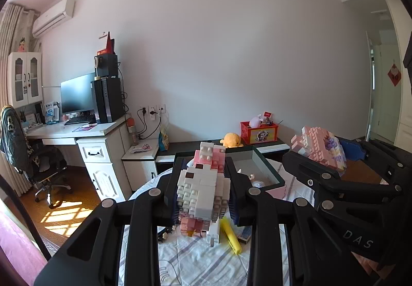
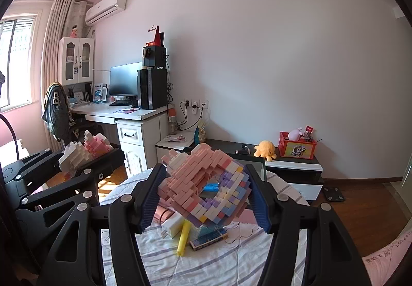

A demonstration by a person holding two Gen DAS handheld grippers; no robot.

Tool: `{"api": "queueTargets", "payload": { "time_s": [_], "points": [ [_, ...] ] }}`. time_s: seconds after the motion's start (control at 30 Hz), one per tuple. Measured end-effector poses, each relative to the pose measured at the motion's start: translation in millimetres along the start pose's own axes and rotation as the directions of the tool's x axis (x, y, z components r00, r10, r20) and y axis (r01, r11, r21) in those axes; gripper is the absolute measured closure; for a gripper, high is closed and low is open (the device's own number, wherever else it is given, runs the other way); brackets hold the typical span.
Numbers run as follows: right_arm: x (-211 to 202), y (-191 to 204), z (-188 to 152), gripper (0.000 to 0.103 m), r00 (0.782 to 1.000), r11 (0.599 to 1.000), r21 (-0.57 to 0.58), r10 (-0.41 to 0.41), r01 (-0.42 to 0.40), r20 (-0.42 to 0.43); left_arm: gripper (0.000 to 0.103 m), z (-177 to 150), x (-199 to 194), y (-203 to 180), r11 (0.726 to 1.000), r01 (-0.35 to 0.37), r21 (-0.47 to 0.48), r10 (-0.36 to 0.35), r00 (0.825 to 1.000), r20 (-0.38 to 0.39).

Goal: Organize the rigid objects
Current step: 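Lower both block figures into the box and open both grippers, then withdraw both grippers from the box back over the bed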

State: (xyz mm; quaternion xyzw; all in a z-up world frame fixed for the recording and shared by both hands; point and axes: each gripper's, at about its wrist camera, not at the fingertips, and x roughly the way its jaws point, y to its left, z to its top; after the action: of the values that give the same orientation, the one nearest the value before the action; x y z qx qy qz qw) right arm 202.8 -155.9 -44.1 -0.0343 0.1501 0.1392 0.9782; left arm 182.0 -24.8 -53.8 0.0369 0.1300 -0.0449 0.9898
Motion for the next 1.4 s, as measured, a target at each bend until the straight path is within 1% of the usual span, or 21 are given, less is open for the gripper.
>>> {"api": "queueTargets", "payload": {
  "time_s": [0.07,0.17,0.27,0.37,0.47,0.5,0.57,0.73,0.83,0.93,0.97,1.0,1.03,1.07,1.1,1.13,1.2,1.27,1.33,1.37,1.4],
  "points": [
    [21,-8,6,0.04,1.0,1.0,-0.002,-0.01,0.01,-0.007,0.074,7,27,0,1.0,0.011,0.003,-0.011,1.0,-0.005],
    [59,-22,13,0.04,0.999,1.0,0.0,-0.014,0.014,-0.033,0.074,13,75,1,0.999,0.03,-0.009,-0.031,0.999,-0.04],
    [102,-35,14,0.04,0.997,1.0,0.014,-0.004,0.005,-0.073,0.074,15,130,7,0.998,0.035,-0.045,-0.039,0.994,-0.104],
    [145,-44,8,0.04,0.992,1.0,0.016,0.005,-0.003,-0.128,0.074,11,178,9,0.999,0.019,-0.05,-0.027,0.985,-0.168],
    [188,-53,-3,0.04,0.979,1.0,0.017,0.006,-0.003,-0.203,0.074,3,221,13,0.998,0.024,-0.059,-0.037,0.971,-0.237],
    [200,-56,-8,0.04,0.974,1.0,0.023,0.013,-0.008,-0.225,0.074,-2,235,13,0.998,0.021,-0.066,-0.038,0.963,-0.268],
    [221,-60,-18,0.04,0.964,1.0,0.029,0.015,-0.008,-0.267,0.074,-7,260,15,0.998,-0.01,-0.06,-0.009,0.951,-0.309],
    [250,-72,-36,0.04,0.942,0.999,0.048,0.017,-0.001,-0.335,0.074,-27,304,14,0.998,0.001,-0.067,-0.027,0.918,-0.395],
    [261,-77,-43,0.04,0.932,0.999,0.042,0.005,0.011,-0.363,0.074,-36,316,11,0.998,0.0,-0.06,-0.025,0.908,-0.419],
    [267,-81,-50,0.04,0.923,0.998,0.061,0.009,0.016,-0.385,0.068,-42,321,9,0.999,-0.01,-0.043,-0.01,0.9,-0.436],
    [268,-83,-52,0.04,0.921,0.997,0.07,0.008,0.021,-0.39,0.059,-43,321,10,0.999,-0.022,-0.042,0.001,0.895,-0.445],
    [267,-86,-53,0.04,0.92,0.996,0.08,0.005,0.029,-0.393,0.046,-43,322,14,0.998,-0.041,-0.048,0.014,0.891,-0.454],
    [265,-87,-53,0.04,0.92,0.995,0.091,0.004,0.034,-0.391,0.038,-42,321,17,0.996,-0.066,-0.053,0.033,0.884,-0.465],
    [262,-89,-52,0.039,0.923,0.994,0.103,0.008,0.034,-0.386,0.028,-41,317,23,0.994,-0.086,-0.063,0.046,0.88,-0.472],
    [257,-90,-49,0.038,0.929,0.992,0.121,0.024,0.022,-0.37,0.025,-38,312,25,0.993,-0.086,-0.079,0.04,0.885,-0.463],
    [251,-91,-45,0.037,0.933,0.991,0.133,0.032,0.017,-0.358,0.025,-36,304,28,0.993,-0.077,-0.092,0.028,0.895,-0.446],
    [240,-90,-37,0.02,0.94,0.991,0.126,0.006,0.039,-0.342,0.018,-29,290,32,0.993,-0.084,-0.089,0.038,0.904,-0.426],
    [222,-87,-30,0.018,0.955,0.992,0.118,0.005,0.032,-0.296,0.011,-23,273,36,0.993,-0.081,-0.09,0.039,0.916,-0.399],
    [205,-83,-22,0.01,0.963,0.992,0.122,-0.01,0.045,-0.271,0.009,-16,250,39,0.992,-0.079,-0.094,0.04,0.93,-0.364],
    [194,-81,-18,0.0,0.967,0.992,0.122,-0.011,0.043,-0.254,0.009,-12,236,41,0.992,-0.08,-0.096,0.043,0.939,-0.341],
    [181,-77,-15,0.0,0.973,0.992,0.123,-0.003,0.032,-0.231,0.006,-8,222,42,0.992,-0.079,-0.098,0.045,0.948,-0.316]
  ]
}}
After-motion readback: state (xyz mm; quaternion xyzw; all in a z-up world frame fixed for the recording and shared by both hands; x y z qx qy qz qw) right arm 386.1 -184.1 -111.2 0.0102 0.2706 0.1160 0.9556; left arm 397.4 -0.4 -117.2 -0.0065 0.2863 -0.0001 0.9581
